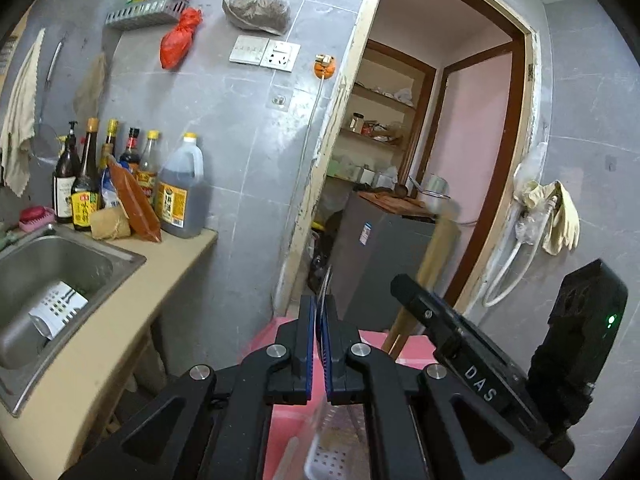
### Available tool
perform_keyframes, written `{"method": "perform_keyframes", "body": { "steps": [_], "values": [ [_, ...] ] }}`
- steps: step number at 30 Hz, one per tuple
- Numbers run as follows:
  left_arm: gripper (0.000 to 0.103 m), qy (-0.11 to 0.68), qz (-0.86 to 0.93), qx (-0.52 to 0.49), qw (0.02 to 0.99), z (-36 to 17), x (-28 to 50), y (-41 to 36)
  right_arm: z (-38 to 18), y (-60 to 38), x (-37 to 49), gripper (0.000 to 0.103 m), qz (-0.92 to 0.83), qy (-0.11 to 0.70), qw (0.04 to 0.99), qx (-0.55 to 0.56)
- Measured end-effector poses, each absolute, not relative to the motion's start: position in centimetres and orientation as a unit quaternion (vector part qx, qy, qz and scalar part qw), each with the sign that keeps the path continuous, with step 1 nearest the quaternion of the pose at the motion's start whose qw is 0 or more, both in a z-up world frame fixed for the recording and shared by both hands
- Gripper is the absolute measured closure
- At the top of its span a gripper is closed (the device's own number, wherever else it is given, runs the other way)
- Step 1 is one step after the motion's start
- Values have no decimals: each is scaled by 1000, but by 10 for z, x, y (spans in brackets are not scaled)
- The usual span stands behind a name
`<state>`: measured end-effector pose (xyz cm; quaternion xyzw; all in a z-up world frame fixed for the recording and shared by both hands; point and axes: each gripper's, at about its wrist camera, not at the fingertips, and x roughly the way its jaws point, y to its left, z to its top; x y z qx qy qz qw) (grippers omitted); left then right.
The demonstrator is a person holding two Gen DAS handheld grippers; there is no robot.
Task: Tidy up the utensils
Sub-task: 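Carry the chopsticks with the right gripper and drop them into the white holder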
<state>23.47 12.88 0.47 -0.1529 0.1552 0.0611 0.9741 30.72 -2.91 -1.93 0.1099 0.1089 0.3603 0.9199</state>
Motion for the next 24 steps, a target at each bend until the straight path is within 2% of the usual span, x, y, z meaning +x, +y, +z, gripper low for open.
{"method": "perform_keyframes", "body": {
  "steps": [3, 6, 10, 13, 16, 19, 21, 24],
  "values": [
    [92, 165, 58, -158, 972, 5, 233, 128, -20, -34, 307, 74, 358, 115, 920, 108],
    [81, 166, 57, -158, 972, 8, 230, 128, -17, -41, 306, 68, 355, 115, 921, 110],
    [74, 168, 58, -159, 971, 13, 226, 125, -7, -52, 300, 57, 342, 106, 927, 112],
    [65, 161, 65, -155, 973, 20, 221, 121, 4, -64, 292, 48, 323, 95, 935, 108],
    [53, 152, 73, -154, 974, 29, 216, 116, 17, -81, 283, 39, 304, 82, 943, 103],
    [44, 143, 83, -147, 975, 39, 212, 108, 29, -97, 273, 23, 282, 71, 952, 94],
    [28, 140, 94, -138, 976, 45, 209, 100, 38, -111, 265, 12, 264, 62, 958, 88],
    [17, 129, 108, -125, 978, 53, 202, 87, 47, -135, 251, 2, 235, 51, 967, 82]
  ]
}}
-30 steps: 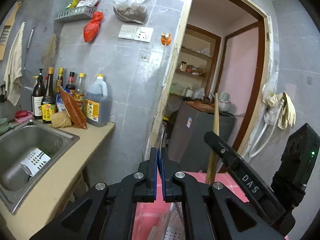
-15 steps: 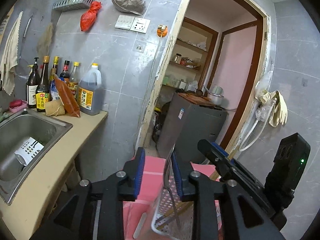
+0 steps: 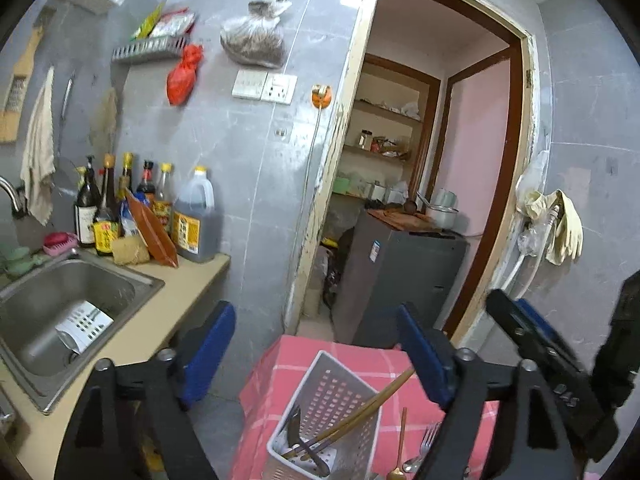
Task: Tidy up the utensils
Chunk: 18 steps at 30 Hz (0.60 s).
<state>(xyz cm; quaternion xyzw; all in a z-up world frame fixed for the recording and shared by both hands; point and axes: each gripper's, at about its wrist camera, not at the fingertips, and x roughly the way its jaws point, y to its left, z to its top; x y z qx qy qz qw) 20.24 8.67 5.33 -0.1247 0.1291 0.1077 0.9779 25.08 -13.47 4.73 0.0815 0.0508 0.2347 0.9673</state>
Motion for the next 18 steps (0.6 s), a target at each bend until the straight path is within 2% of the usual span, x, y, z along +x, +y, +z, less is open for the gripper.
{"method": "perform_keyframes", "body": {
  "steps": [3, 6, 18],
  "values": [
    [7, 121, 124, -110, 979, 57, 196, 71, 53, -157, 237, 1, 208, 43, 975, 71],
    [2, 110, 134, -91, 981, 58, 189, 52, 56, -178, 225, 1, 179, 40, 981, 59],
    [1, 109, 123, -56, 985, 29, 170, -22, 30, -253, 185, 1, 78, 68, 994, 36]
  ]
}}
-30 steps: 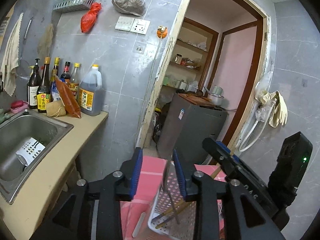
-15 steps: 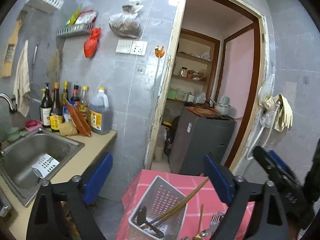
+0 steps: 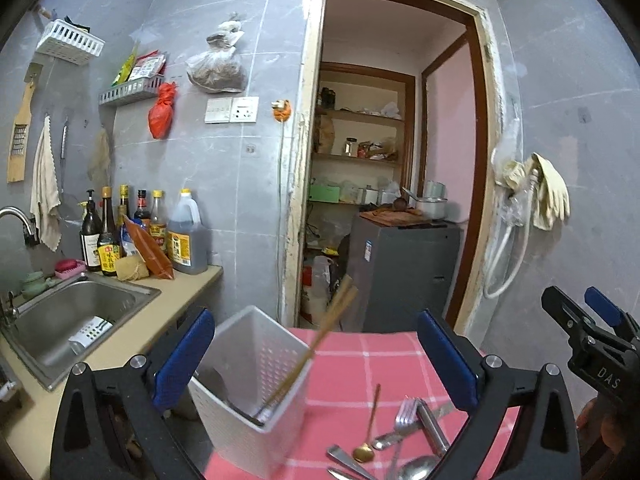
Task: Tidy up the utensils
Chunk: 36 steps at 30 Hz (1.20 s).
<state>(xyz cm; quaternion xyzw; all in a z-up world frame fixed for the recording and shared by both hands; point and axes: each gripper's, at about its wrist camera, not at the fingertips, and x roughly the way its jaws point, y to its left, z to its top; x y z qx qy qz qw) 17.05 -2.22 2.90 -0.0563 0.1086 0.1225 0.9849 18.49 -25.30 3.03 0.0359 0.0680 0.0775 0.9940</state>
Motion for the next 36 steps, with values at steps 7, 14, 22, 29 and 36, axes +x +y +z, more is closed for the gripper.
{"method": "perform_keyframes", "body": {
  "steps": [7, 14, 22, 29, 36],
  "values": [
    [1, 142, 120, -48, 981, -5, 167, -45, -8, -276, 188, 1, 63, 121, 990, 38],
    [1, 204, 114, -30, 972, -44, 175, -59, -51, -279, 204, 1, 102, 184, 977, 34],
    [1, 277, 98, -43, 955, -83, 194, -63, -94, -274, 234, 2, 151, 273, 950, 34],
    [11, 318, 74, -87, 941, -100, 215, -56, -122, -264, 266, 30, 199, 355, 913, 42],
    [37, 379, 67, -121, 915, -123, 242, -49, -135, -240, 291, 49, 218, 395, 892, 23]
  ]
}}
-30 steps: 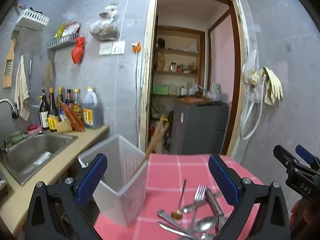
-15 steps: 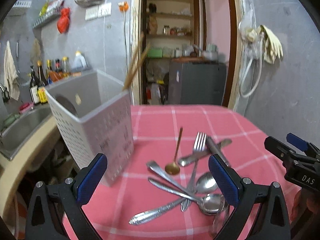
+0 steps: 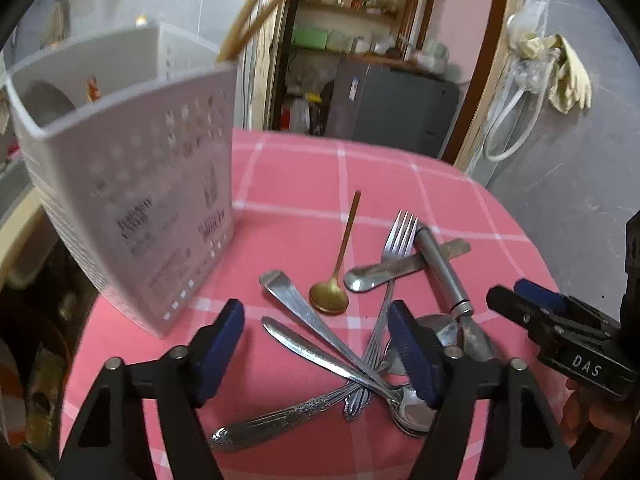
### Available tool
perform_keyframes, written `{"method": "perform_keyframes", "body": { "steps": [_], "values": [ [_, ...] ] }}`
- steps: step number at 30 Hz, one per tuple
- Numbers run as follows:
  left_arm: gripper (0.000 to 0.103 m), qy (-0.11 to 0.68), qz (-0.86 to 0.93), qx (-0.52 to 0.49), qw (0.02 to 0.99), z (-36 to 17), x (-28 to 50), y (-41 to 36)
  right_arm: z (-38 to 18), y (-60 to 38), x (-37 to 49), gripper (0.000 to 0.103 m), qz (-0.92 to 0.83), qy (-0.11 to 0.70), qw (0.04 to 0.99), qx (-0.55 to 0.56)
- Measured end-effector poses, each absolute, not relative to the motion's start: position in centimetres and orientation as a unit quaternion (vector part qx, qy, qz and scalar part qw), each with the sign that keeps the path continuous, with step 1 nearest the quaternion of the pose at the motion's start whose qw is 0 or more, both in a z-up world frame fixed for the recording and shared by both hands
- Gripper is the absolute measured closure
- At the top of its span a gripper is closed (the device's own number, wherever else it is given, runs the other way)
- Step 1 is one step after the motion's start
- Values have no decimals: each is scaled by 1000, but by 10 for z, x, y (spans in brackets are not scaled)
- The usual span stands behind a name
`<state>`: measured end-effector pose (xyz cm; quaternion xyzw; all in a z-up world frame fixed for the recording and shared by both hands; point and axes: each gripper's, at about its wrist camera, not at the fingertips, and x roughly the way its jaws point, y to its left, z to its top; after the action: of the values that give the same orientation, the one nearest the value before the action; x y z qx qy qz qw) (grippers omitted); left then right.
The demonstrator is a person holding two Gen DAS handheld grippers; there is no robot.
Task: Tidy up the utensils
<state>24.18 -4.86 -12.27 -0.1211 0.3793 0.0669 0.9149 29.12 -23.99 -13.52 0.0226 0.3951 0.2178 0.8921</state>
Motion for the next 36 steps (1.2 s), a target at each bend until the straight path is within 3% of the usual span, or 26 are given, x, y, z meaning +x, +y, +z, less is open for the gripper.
{"method": "perform_keyframes", "body": {
  "steps": [9, 19, 29, 36],
  "values": [
    [58, 423, 67, -161, 889, -142, 262, -38, -137, -208, 321, 59, 224, 436, 872, 10],
    [68, 428, 69, -176, 884, -144, 270, -31, -153, -181, 339, 79, 232, 475, 848, 24],
    [72, 449, 66, -168, 875, -142, 293, -35, -159, -176, 345, 80, 227, 492, 840, 43],
    [83, 463, 68, -154, 870, -140, 310, -43, -160, -185, 343, 83, 226, 493, 838, 56]
  ]
}}
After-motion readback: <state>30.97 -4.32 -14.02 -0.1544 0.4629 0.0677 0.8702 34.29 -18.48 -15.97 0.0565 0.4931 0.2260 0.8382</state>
